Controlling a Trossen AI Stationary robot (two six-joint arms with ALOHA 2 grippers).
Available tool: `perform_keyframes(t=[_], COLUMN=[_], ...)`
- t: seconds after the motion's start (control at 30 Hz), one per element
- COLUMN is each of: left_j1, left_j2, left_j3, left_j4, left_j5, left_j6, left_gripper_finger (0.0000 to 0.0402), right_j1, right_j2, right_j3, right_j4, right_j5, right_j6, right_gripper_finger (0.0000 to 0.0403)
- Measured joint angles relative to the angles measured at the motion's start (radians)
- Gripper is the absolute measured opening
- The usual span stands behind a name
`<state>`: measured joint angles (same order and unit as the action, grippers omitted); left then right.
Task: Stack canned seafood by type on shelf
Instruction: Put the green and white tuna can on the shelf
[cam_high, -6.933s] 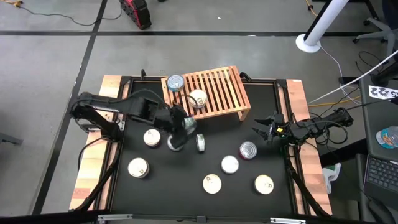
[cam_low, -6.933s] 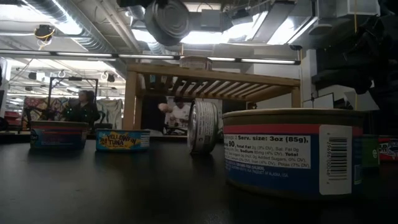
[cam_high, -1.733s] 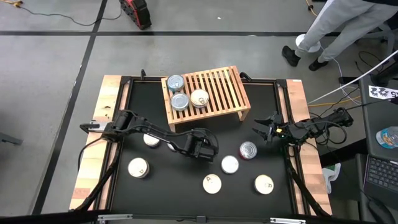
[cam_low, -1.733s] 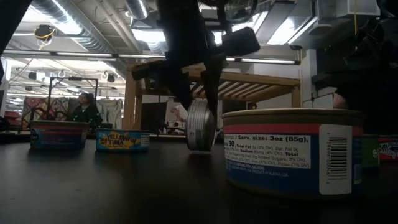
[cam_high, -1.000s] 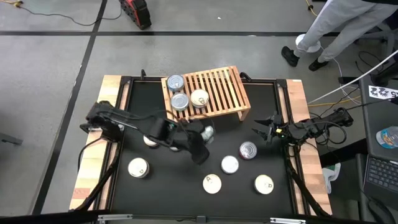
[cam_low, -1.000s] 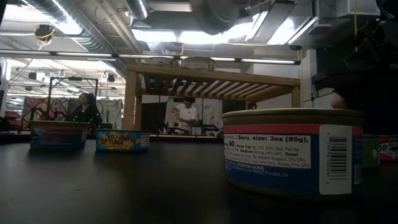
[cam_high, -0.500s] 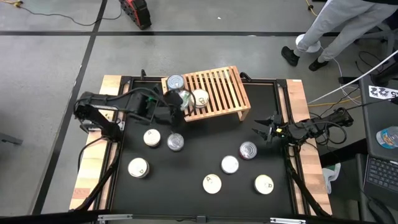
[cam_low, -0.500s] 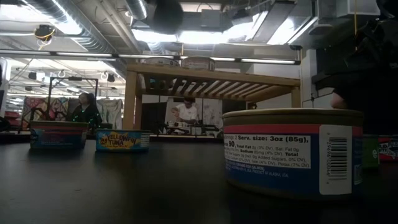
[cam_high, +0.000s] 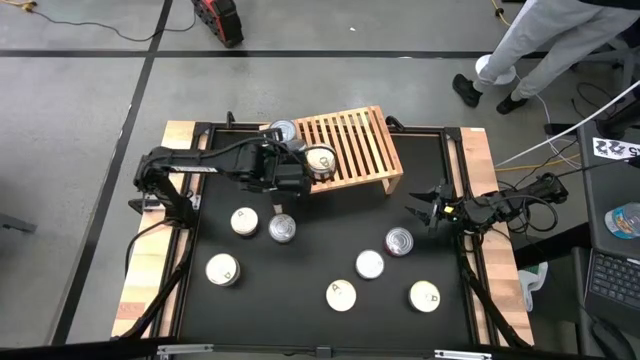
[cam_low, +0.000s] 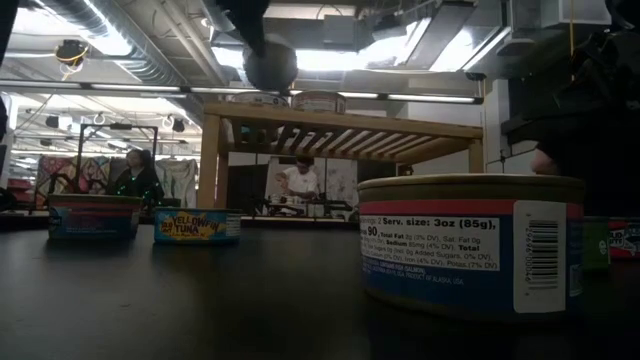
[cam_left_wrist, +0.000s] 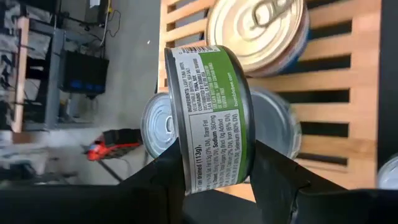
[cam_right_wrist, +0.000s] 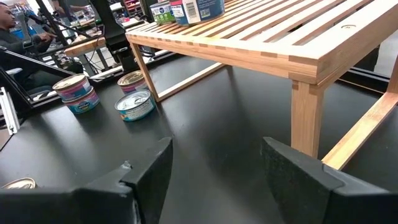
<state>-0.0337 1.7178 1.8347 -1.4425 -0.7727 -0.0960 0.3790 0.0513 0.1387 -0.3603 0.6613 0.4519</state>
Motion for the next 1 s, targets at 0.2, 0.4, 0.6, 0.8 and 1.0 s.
perform_keyframes(t=[0.2, 0.4, 0.6, 0.8, 1.0], left_j1=[0.004, 0.004, 0.004, 0.004, 0.004], left_j2=[0.027, 0.027, 0.027, 0.027, 0.026], left_j3=[-0.001, -0.012, -0.012, -0.012, -0.012], left_j4=[-0.092, -0.092, -0.087, -0.087, -0.086], left_j5=[0.000, 0.004, 0.004, 0.035, 0.034], left_j6=[0.017, 0.027, 0.094, 0.184, 0.237], left_gripper_finger=[0.0142, 0.0147, 0.0154, 0.0166, 0.0179], right_j1=[0.000, 0.000, 0.000, 0.000, 0.000], right_j2=[0.000, 0.000, 0.000, 0.000, 0.000], right_j3=[0.000, 0.000, 0.000, 0.000, 0.000], right_j4=[0.000, 0.000, -0.001, -0.001, -0.001], right_j5=[0.000, 0.000, 0.000, 0.000, 0.000], right_j6=[0.000, 0.000, 0.000, 0.000, 0.000], right_gripper_finger=[0.0243, 0.0243, 0.0243, 0.0243, 0.0243])
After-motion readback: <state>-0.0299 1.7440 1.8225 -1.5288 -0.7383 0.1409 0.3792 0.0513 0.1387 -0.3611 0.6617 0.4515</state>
